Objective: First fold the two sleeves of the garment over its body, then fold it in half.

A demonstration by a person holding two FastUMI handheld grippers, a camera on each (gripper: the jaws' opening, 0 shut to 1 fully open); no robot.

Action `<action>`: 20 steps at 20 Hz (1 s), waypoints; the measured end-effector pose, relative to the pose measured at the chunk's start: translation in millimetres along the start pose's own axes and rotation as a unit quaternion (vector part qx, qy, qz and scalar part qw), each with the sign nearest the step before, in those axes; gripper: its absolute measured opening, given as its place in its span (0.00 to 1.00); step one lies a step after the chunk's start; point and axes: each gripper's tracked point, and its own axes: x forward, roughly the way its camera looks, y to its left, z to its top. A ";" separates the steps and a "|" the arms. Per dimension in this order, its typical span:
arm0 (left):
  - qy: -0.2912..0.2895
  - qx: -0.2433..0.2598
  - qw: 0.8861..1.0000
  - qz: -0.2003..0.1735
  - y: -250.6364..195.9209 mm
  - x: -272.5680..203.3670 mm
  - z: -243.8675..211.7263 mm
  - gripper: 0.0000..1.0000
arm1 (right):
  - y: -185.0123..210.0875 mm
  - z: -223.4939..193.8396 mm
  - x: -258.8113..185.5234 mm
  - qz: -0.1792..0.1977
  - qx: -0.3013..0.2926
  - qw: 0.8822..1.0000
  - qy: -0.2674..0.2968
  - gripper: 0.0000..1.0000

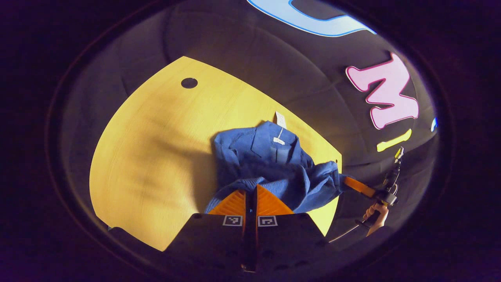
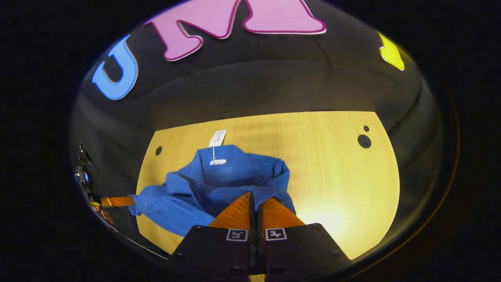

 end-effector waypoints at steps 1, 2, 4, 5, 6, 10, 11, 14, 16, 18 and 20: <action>-0.002 -0.011 1.000 0.000 2.4 13.8 14.3 0.00 | -1.9 3.2 19.7 0.004 0.013 1.000 0.009 0.02; -0.001 -0.026 1.000 0.003 4.8 29.7 24.7 0.00 | -6.7 1.5 38.5 0.002 0.022 1.000 0.020 0.02; 0.012 -0.056 0.998 0.019 17.2 66.1 35.5 0.00 | -22.0 -7.9 77.2 -0.012 0.022 0.999 0.042 0.01; 0.020 -0.072 0.997 0.023 24.1 79.4 37.7 0.00 | -27.5 -13.1 91.8 -0.016 0.019 0.998 0.051 0.01; 0.020 -0.087 0.996 0.020 27.1 89.6 39.2 0.00 | -31.6 -16.9 102.9 -0.018 0.018 0.998 0.058 0.02; 0.018 -0.096 0.995 0.014 37.8 112.1 46.6 0.00 | -32.0 -19.5 131.4 0.004 0.064 0.995 0.077 0.11; 0.018 -0.090 0.996 0.009 35.6 114.2 49.0 0.00 | -34.0 -15.9 136.2 0.005 0.079 0.994 0.076 0.11; 0.009 -0.062 0.998 0.015 32.9 116.8 56.0 0.12 | -30.3 -6.5 144.7 0.022 0.132 0.988 0.077 0.17; -0.011 -0.055 0.998 -0.001 23.7 117.9 65.8 0.31 | -31.1 10.1 147.2 0.024 0.162 0.985 0.052 0.47; -0.031 -0.067 0.997 -0.022 18.0 117.0 73.6 0.63 | -20.8 26.6 139.9 0.048 0.196 0.979 0.031 0.49; -0.044 -0.091 0.994 -0.038 17.4 114.0 79.0 0.69 | -22.8 44.6 136.1 0.051 0.199 0.979 -0.006 0.73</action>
